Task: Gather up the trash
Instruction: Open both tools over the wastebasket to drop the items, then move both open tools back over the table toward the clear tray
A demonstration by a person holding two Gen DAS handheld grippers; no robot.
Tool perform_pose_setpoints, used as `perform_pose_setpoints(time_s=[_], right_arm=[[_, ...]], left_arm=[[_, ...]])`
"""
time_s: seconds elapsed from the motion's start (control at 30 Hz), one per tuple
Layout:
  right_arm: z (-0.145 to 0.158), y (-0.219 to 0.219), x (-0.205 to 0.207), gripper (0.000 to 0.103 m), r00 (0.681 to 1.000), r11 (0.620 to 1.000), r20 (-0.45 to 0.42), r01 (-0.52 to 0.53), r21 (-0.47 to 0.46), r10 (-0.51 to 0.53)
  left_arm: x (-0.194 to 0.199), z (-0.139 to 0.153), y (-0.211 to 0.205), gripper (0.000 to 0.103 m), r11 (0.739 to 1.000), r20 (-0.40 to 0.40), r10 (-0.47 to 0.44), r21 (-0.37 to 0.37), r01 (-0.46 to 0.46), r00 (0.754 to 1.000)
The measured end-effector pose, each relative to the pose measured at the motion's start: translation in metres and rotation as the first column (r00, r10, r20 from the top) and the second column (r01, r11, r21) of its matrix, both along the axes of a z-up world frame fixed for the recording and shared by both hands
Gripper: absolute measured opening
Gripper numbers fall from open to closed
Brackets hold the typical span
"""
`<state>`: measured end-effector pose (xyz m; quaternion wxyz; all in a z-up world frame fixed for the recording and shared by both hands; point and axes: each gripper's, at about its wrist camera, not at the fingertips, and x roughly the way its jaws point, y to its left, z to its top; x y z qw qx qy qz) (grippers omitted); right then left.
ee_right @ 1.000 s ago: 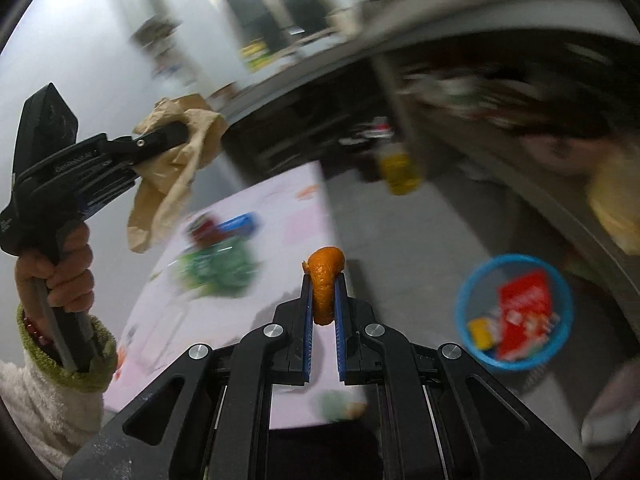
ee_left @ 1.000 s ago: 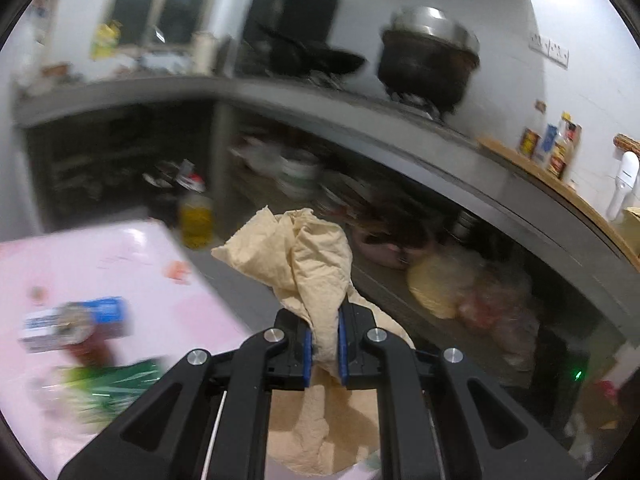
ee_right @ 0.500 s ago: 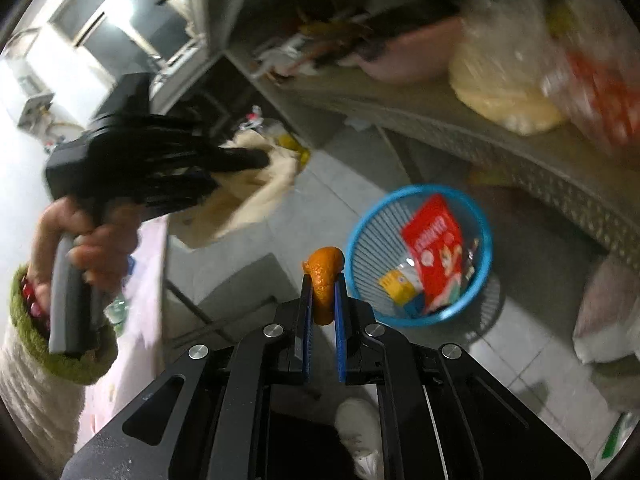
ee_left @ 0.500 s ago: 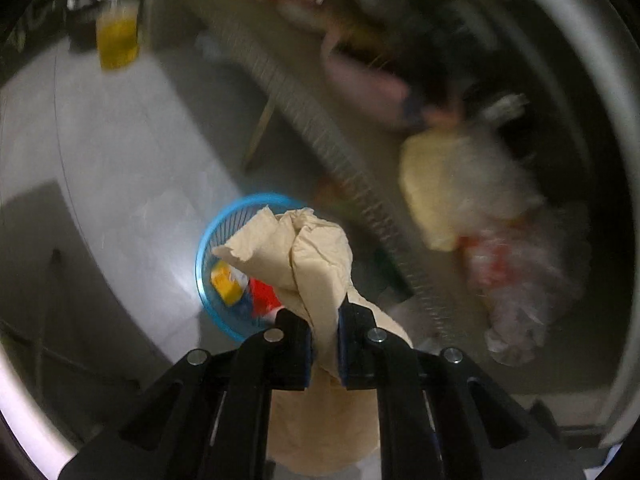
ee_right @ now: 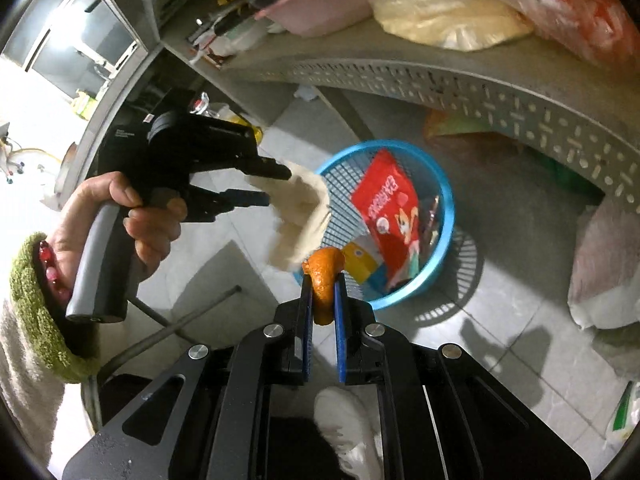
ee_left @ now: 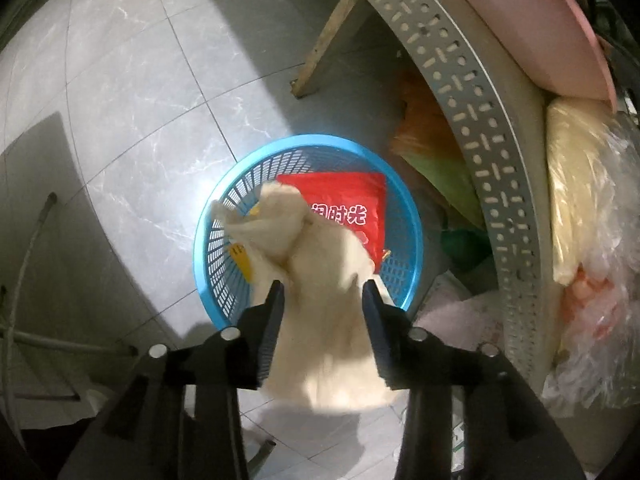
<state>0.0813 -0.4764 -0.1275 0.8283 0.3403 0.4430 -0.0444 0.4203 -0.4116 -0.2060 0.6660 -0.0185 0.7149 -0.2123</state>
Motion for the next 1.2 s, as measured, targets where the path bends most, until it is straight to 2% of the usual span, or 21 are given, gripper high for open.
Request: perform_pose_setpoints(time_s=[0.1, 0.23, 0.37, 0.43, 0.57, 0.6, 0.67, 0.8, 0.93, 1.1, 1.2], right_arm=[[-0.003, -0.001, 0.0, 0.008, 1.0, 1.0, -0.006, 0.005, 0.0, -0.005], [-0.007, -0.001, 0.004, 0.008, 1.0, 1.0, -0.004, 0.003, -0.002, -0.003], [-0.007, 0.003, 0.021, 0.008, 1.0, 1.0, 0.01, -0.03, -0.003, 0.03], [-0.009, 0.006, 0.035, 0.009, 0.999, 0.999, 0.012, -0.052, -0.005, 0.052], [-0.017, 0.021, 0.08, 0.016, 0.991, 0.99, -0.02, -0.13, -0.055, 0.129], [-0.02, 0.023, 0.088, 0.027, 0.99, 0.988, -0.037, -0.136, -0.071, 0.134], [-0.027, 0.025, 0.103, 0.046, 0.989, 0.987, -0.071, -0.133, -0.093, 0.127], [-0.018, 0.022, 0.101, 0.048, 0.995, 0.991, -0.031, -0.093, -0.093, 0.091], [-0.005, 0.021, 0.087, 0.05, 0.997, 0.992, 0.008, -0.08, -0.096, 0.081], [0.019, 0.022, 0.067, 0.051, 0.996, 0.991, 0.037, -0.071, -0.113, 0.076], [0.039, 0.03, 0.051, 0.055, 0.993, 0.992, 0.084, -0.069, -0.11, 0.078]], left_arm=[[-0.001, 0.0, -0.002, 0.047, 1.0, 0.012, -0.005, -0.002, 0.005, 1.0], [-0.001, 0.009, 0.003, 0.049, 1.0, 0.033, 0.0, -0.009, 0.0, 0.999], [-0.004, 0.032, 0.012, 0.05, 1.0, 0.07, 0.0, -0.03, 0.002, 0.998], [-0.007, 0.055, 0.019, 0.05, 0.999, 0.118, -0.013, -0.044, 0.018, 0.993], [-0.015, 0.1, 0.039, 0.053, 0.996, 0.204, -0.029, -0.075, 0.045, 0.979], [-0.017, 0.108, 0.044, 0.053, 0.996, 0.218, -0.029, -0.081, 0.048, 0.976], [-0.024, 0.13, 0.061, 0.054, 0.994, 0.259, -0.028, -0.094, 0.054, 0.965], [-0.041, 0.167, 0.098, 0.057, 0.992, 0.335, -0.017, -0.11, 0.057, 0.942], [-0.067, 0.2, 0.145, 0.06, 0.992, 0.422, -0.001, -0.111, 0.053, 0.907], [-0.105, 0.233, 0.2, 0.061, 0.989, 0.49, 0.047, -0.145, 0.028, 0.87], [-0.136, 0.263, 0.248, 0.065, 0.981, 0.546, 0.11, -0.193, -0.003, 0.831]])
